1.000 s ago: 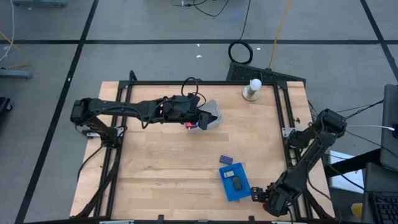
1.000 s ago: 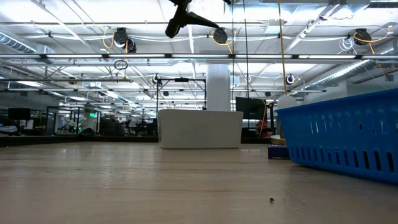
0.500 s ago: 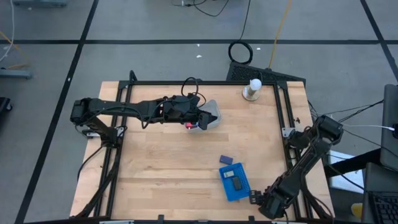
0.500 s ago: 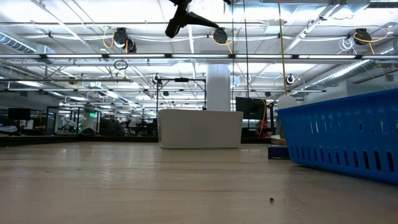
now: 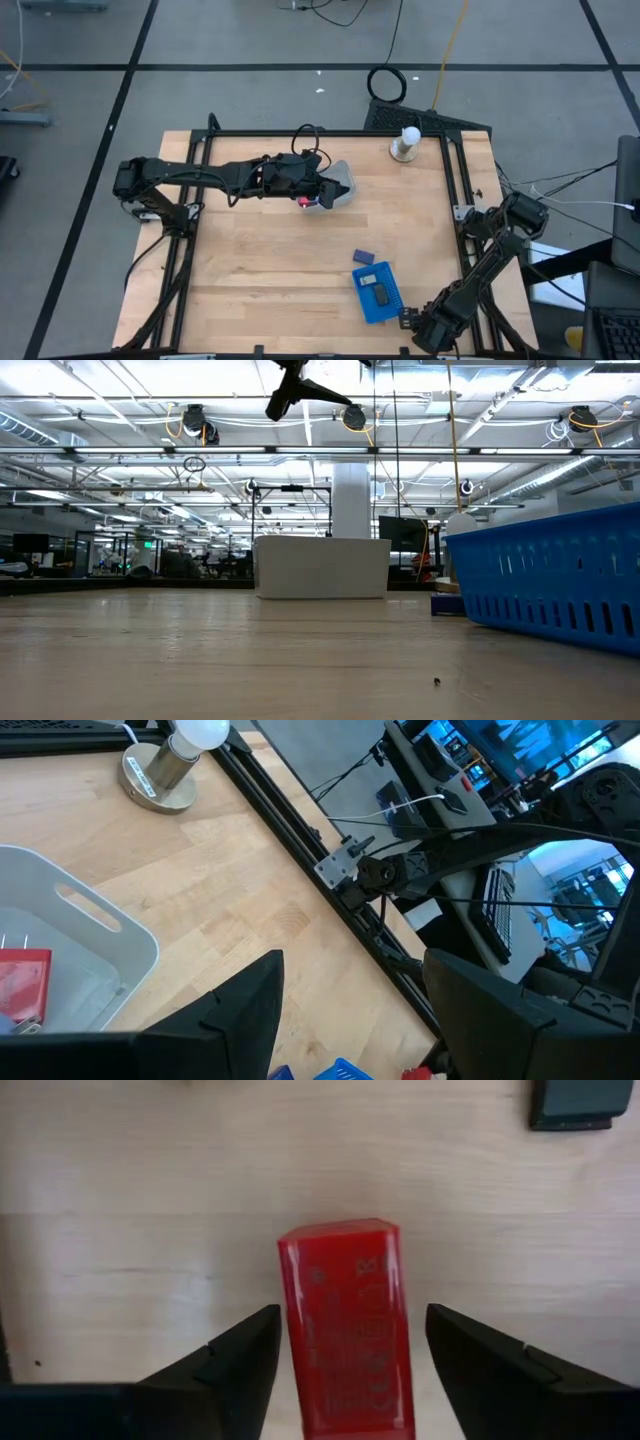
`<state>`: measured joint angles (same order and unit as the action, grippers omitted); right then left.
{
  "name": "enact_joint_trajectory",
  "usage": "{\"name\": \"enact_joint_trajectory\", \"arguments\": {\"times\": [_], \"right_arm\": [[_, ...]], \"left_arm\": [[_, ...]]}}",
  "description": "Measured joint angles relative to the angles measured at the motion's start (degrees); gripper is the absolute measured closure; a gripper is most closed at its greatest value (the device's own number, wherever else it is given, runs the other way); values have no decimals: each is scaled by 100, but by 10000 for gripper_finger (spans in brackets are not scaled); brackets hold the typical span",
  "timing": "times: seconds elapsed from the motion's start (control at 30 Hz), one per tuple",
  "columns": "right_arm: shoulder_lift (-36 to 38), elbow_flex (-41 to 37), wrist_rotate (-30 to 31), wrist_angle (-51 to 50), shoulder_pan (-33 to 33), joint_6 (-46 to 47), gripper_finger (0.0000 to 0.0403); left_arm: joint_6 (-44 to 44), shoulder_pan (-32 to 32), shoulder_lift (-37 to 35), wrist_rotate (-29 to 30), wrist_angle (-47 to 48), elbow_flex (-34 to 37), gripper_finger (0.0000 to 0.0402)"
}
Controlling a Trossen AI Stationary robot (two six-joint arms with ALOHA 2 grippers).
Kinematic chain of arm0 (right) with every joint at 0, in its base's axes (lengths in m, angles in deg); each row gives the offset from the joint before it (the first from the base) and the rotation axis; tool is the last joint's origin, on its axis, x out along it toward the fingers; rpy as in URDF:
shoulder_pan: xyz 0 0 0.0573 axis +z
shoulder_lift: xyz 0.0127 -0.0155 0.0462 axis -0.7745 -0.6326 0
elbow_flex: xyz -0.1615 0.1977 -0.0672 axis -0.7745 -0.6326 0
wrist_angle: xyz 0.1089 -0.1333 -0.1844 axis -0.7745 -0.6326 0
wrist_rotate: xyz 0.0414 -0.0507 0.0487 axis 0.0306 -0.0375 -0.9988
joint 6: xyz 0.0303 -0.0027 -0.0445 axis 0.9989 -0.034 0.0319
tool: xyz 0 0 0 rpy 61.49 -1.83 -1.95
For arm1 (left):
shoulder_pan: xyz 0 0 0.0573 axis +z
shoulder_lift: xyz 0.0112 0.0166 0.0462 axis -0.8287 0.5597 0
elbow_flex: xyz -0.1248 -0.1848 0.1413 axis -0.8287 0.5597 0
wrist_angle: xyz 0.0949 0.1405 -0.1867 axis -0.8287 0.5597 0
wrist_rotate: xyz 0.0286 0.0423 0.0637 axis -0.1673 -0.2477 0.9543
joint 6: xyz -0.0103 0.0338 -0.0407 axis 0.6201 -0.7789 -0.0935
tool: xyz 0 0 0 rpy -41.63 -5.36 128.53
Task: Pick & Place Office items
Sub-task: Put the red charger adapter into the gray bin
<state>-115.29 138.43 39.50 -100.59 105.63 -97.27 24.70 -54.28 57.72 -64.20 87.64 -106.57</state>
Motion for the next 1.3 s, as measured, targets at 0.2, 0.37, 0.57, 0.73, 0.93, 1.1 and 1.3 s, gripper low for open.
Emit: {"name": "enact_joint_trajectory", "arguments": {"times": [0.2, 0.37, 0.57, 0.73, 0.93, 1.1, 1.3], "right_arm": [[0, 0, 0, -154, 0, 61, 227], [7, 2, -70, -205, 0, 301, 291], [113, 0, -153, -278, 0, 535, 291], [527, 0, -146, -311, -1, 772, 291], [1194, 0, -142, -354, -15, 1148, 291], [1738, 0, -125, -351, -45, 1364, 291], [2287, 0, 7, -352, -282, 1624, 291]], "left_arm": [[-2, -1, 0, -1, 0, 0, 158], [0, -1, 0, 0, 0, 0, 158], [0, -1, 0, 1, 0, 0, 158], [0, 1, 0, 1, 0, 0, 158], [-1, 0, 0, -1, 0, 0, 158], [0, 0, 0, -1, 0, 0, 158], [0, 1, 0, 1, 0, 0, 158]]}}
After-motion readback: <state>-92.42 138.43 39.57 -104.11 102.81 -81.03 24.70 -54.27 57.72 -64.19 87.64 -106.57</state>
